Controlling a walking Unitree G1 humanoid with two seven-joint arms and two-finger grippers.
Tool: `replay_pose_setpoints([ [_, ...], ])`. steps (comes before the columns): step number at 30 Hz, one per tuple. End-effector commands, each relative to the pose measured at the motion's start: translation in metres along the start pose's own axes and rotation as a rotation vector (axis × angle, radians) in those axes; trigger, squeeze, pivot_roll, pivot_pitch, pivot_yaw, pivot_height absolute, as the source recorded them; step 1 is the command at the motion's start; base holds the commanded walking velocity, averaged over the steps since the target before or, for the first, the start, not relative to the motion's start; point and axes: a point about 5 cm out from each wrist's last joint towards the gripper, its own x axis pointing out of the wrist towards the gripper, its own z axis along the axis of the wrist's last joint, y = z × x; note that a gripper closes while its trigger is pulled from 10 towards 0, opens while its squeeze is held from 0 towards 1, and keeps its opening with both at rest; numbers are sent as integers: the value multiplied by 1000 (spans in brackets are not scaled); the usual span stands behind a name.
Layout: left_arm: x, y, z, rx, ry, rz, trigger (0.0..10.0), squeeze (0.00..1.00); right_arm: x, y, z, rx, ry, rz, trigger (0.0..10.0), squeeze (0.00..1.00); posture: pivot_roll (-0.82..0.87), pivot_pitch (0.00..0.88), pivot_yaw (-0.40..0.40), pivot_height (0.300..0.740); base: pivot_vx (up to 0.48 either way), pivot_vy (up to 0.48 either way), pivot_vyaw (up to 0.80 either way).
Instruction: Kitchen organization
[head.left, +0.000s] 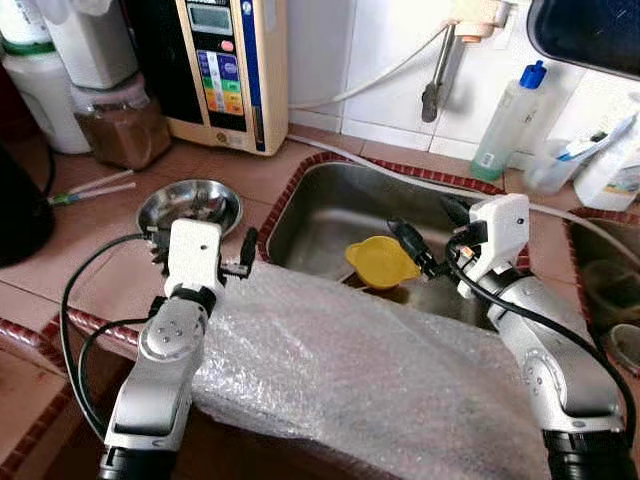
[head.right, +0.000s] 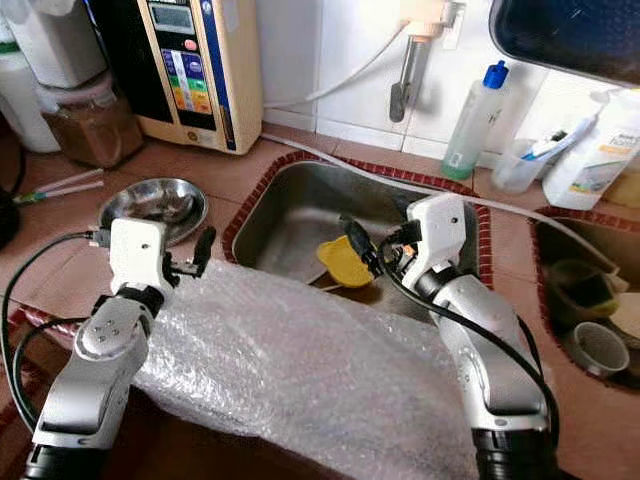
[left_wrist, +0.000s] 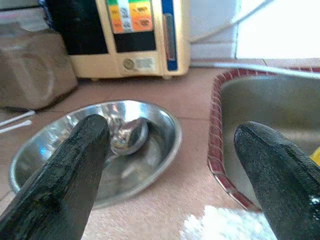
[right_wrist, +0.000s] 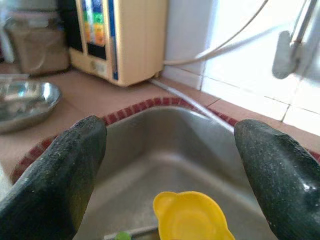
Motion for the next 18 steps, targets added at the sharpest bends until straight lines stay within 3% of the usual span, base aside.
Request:
replay_pose_setpoints([
  [1,-3,6,1,-19,9,45,10000,0,0,-1,0,26,-15,-59,10000,0,-21,68,-49,740,0,0,0],
  [8,-5,1,3,-67,39,39,10000,0,6,5,4,50,-54,-123,10000,0,-33,78,-20,740,0,0,0],
  [18,1,-8,12,-109,27,-32,10000,0,2,-1,4,54,-49,-161,10000,0,-45,73,-13,740,0,0,0],
])
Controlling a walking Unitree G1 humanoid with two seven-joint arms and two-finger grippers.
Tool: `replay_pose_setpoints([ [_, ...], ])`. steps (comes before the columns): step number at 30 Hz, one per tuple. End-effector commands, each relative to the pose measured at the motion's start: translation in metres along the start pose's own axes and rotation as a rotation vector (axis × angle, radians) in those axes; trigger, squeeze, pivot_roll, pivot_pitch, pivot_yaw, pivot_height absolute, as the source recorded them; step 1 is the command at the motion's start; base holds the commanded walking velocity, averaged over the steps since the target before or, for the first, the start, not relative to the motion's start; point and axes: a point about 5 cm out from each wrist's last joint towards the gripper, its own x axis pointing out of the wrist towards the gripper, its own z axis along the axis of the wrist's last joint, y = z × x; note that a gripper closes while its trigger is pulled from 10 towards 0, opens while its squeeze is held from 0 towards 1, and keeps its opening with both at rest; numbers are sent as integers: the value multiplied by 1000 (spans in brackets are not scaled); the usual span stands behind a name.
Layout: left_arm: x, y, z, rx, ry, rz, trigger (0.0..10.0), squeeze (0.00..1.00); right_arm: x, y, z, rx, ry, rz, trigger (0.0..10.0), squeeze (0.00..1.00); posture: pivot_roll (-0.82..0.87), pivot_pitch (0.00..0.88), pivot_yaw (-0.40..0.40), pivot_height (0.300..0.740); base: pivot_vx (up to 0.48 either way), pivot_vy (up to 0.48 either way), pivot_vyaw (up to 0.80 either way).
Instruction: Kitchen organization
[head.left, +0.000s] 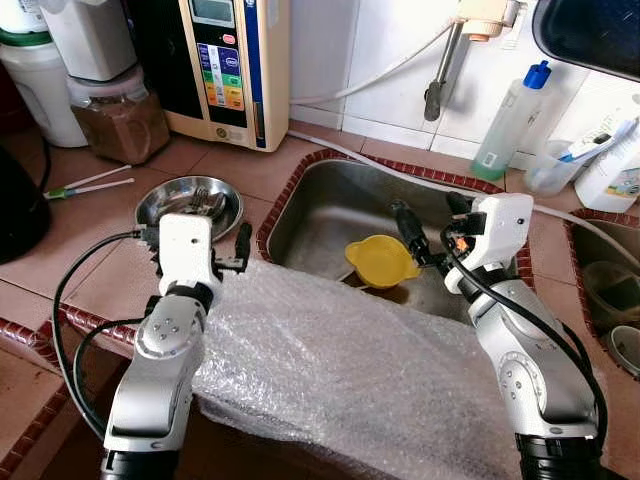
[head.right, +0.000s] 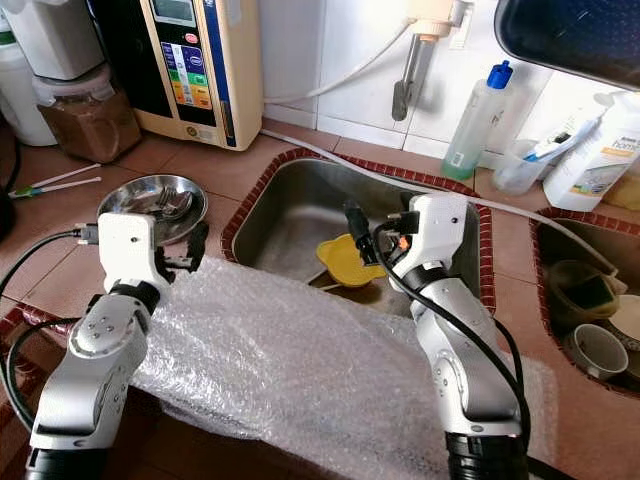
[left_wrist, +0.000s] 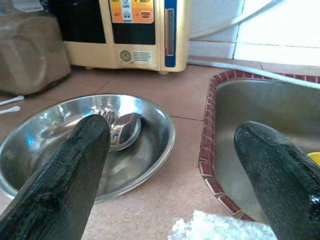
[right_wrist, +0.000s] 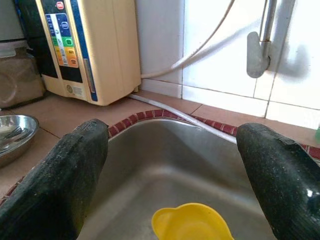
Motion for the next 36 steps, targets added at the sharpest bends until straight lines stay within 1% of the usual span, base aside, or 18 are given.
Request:
replay_pose_setpoints([
  [1,0,-1,2,-17,4,-10,10000,0,-1,-7,5,-14,-12,-30,10000,0,-45,73,-14,740,0,0,0],
  [8,-1,-1,1,-22,14,-14,10000,0,1,-10,6,-15,-15,-51,10000,0,-40,72,-15,740,0,0,0],
  [17,1,-2,2,-34,21,-14,10000,0,1,-11,6,-10,-10,-52,10000,0,-47,73,-14,740,0,0,0],
  [26,2,-3,0,-36,37,-17,10000,0,1,-12,7,-6,-11,-59,10000,0,-53,77,-11,740,0,249,0],
  [28,2,-2,-2,-47,50,-10,10000,0,1,-12,7,-6,-12,-60,10000,0,-54,78,-11,740,0,360,0],
  [36,3,-4,-3,-32,55,-15,10000,0,1,-15,8,-9,-14,-71,10000,0,-60,78,-5,740,0,338,0],
])
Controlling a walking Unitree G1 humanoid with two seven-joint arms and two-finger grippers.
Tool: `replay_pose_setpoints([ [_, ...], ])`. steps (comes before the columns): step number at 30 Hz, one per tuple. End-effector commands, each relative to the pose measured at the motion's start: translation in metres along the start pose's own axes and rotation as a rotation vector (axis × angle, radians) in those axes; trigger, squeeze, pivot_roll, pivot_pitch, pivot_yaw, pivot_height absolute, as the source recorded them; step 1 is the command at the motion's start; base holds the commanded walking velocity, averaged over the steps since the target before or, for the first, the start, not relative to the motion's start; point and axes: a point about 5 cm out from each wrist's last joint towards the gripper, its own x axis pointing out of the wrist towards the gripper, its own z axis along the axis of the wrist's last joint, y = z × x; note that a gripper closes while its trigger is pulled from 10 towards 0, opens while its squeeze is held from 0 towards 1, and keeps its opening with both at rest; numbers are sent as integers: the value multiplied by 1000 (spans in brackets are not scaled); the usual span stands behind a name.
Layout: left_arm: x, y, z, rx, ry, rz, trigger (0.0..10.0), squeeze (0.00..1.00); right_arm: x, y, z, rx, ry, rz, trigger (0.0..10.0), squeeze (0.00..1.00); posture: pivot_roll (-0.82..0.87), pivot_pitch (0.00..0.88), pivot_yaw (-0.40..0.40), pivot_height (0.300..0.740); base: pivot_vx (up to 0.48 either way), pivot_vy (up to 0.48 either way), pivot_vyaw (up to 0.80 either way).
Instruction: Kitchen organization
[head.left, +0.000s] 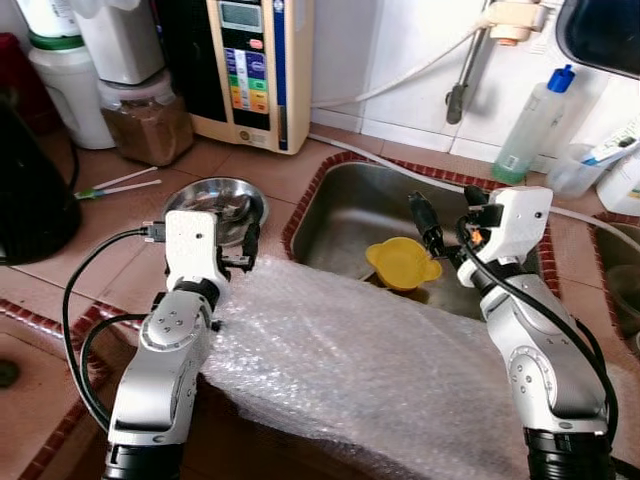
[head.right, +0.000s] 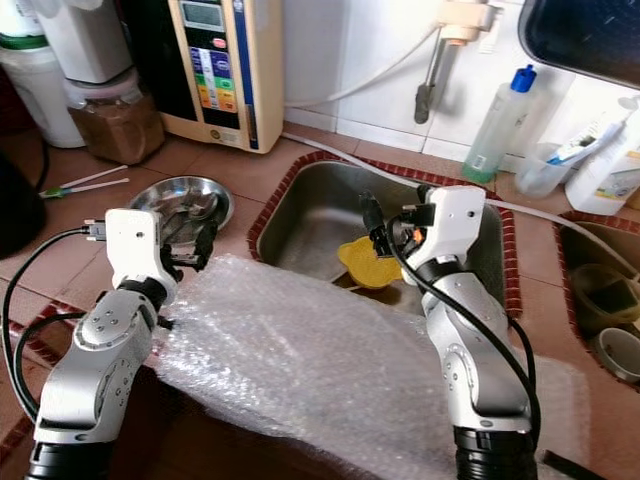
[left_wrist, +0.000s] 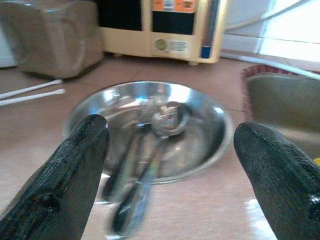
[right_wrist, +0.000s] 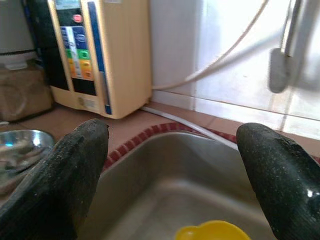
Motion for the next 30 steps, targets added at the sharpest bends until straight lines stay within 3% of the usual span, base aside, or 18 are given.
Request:
replay_pose_setpoints([
  [1,2,-1,0,3,10,-3,10000,0,0,-5,0,0,10,-22,10000,0,-60,78,-5,740,0,274,0],
  [6,3,-1,0,9,15,-1,10000,0,0,-7,1,-1,8,-31,10000,0,-63,78,-3,740,0,264,0],
  [18,6,-4,1,24,-2,2,10000,0,0,-10,3,-6,3,-41,10000,0,-67,77,-2,740,0,0,0],
  [26,8,-7,8,-32,-33,-14,10000,0,2,-12,4,-6,0,-49,10000,0,-69,78,-4,740,0,0,0],
  [27,9,-8,6,6,-16,-4,10000,0,2,-12,5,-2,-1,-49,10000,0,-67,76,-3,740,0,0,-800],
  [30,9,-8,3,-28,-7,-5,10000,0,4,-11,5,3,-1,-49,10000,0,-71,76,-2,740,0,0,-800],
])
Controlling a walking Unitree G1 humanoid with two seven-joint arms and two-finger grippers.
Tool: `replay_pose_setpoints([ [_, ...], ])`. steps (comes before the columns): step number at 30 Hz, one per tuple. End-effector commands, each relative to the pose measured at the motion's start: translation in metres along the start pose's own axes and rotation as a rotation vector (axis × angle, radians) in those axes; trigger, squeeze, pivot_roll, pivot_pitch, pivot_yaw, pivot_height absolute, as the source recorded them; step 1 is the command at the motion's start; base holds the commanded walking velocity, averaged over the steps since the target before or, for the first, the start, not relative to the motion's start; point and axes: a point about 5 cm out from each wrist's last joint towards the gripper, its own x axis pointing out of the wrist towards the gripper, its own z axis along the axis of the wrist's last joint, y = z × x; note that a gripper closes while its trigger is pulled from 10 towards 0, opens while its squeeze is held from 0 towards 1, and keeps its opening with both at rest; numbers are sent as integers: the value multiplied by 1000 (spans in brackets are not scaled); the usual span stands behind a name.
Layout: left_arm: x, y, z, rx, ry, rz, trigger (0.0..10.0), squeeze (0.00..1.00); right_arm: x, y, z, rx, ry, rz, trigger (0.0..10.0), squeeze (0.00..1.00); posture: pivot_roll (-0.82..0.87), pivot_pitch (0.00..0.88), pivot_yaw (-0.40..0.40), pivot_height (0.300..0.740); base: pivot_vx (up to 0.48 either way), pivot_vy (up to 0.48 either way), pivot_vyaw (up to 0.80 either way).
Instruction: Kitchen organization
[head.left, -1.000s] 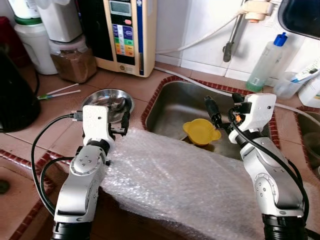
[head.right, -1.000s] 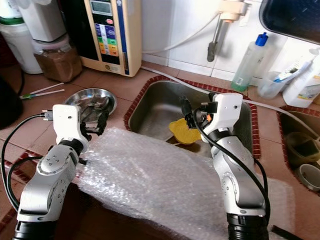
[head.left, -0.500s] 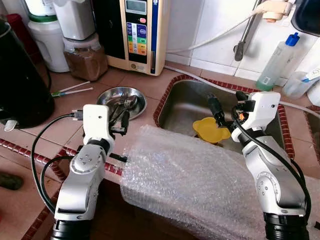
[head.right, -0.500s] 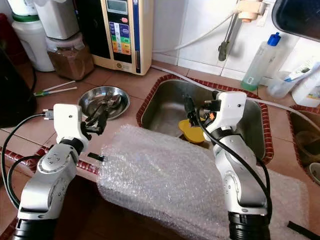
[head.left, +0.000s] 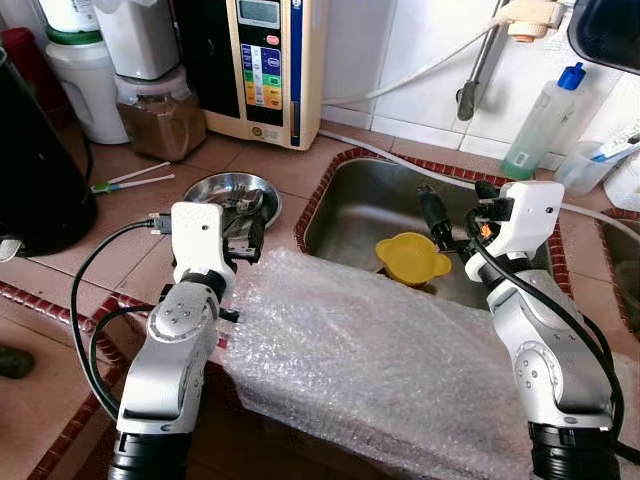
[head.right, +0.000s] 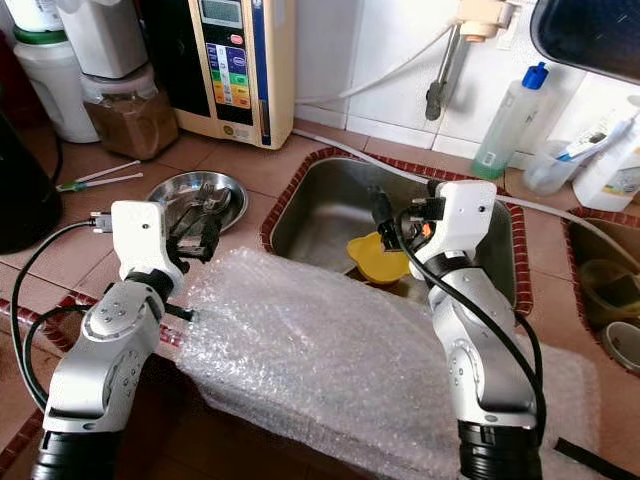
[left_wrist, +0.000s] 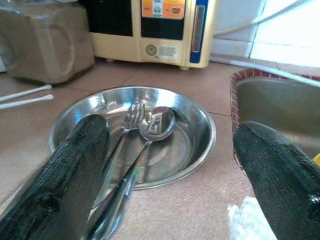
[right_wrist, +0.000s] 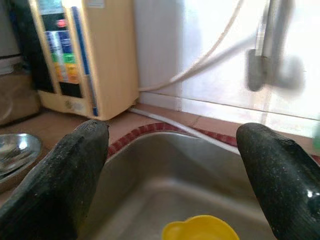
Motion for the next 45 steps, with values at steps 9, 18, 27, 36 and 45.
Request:
replay_pose_setpoints([
  [9,3,-8,4,-37,-14,-16,10000,0,0,-5,-1,7,11,-25,10000,0,-67,76,-1,740,0,0,-622],
  [18,3,-9,3,-47,1,-16,10000,0,1,-4,-2,6,12,-24,10000,0,-66,76,0,740,0,0,0],
  [27,4,-9,2,-53,10,-14,10000,0,2,-3,-2,7,9,-24,10000,0,-66,73,2,740,0,0,0],
  [36,5,-9,1,-51,18,-15,10000,0,3,-3,-2,6,8,-22,10000,0,-66,71,4,740,0,259,0],
  [45,4,-9,-1,-47,27,-16,10000,0,2,-4,-2,6,10,-26,10000,0,-67,74,6,740,0,411,0],
])
